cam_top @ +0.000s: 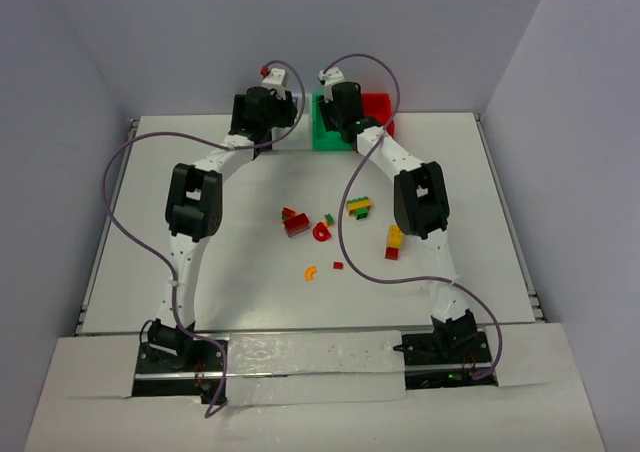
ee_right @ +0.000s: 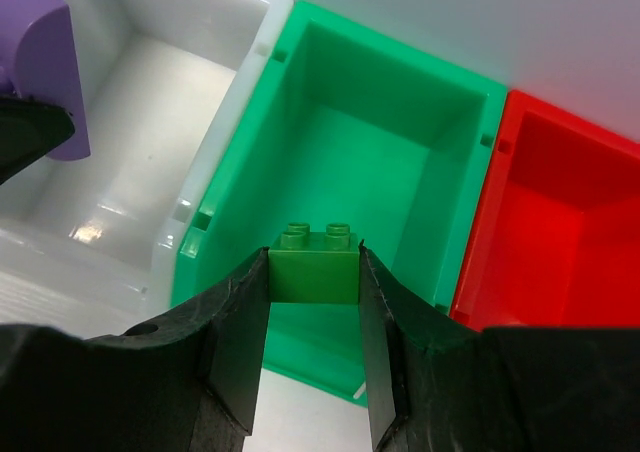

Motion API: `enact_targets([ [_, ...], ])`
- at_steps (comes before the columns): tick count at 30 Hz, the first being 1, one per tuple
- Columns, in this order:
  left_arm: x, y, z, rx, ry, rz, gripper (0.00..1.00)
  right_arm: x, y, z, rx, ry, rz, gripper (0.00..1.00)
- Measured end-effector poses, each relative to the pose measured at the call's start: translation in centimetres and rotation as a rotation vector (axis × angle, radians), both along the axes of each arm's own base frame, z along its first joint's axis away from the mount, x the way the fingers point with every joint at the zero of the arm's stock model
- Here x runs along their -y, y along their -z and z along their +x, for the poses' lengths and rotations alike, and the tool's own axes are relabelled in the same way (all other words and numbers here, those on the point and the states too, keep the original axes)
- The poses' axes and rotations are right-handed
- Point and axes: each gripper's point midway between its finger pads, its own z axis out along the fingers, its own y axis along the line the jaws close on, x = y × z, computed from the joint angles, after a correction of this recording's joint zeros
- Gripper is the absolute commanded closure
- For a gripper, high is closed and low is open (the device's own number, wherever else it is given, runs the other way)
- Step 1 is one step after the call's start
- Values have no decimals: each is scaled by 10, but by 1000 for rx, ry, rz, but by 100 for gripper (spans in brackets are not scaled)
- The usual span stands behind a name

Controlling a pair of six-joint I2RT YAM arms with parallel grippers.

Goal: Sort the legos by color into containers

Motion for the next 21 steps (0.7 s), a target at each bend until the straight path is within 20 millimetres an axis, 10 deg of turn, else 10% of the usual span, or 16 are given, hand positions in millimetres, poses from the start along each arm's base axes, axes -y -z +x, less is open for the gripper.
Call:
enact_targets([
  [5, 0, 8, 5, -1, -10, 3, 46, -1, 4, 2, 3, 6, 15, 45],
  [11, -3, 10, 7, 0, -29, 7, 18, -4, -3, 6, 24, 5, 46, 25],
  [21, -6, -5, -6, -34, -7, 17, 19, -9, -34, -17, -13, -45, 101, 5],
])
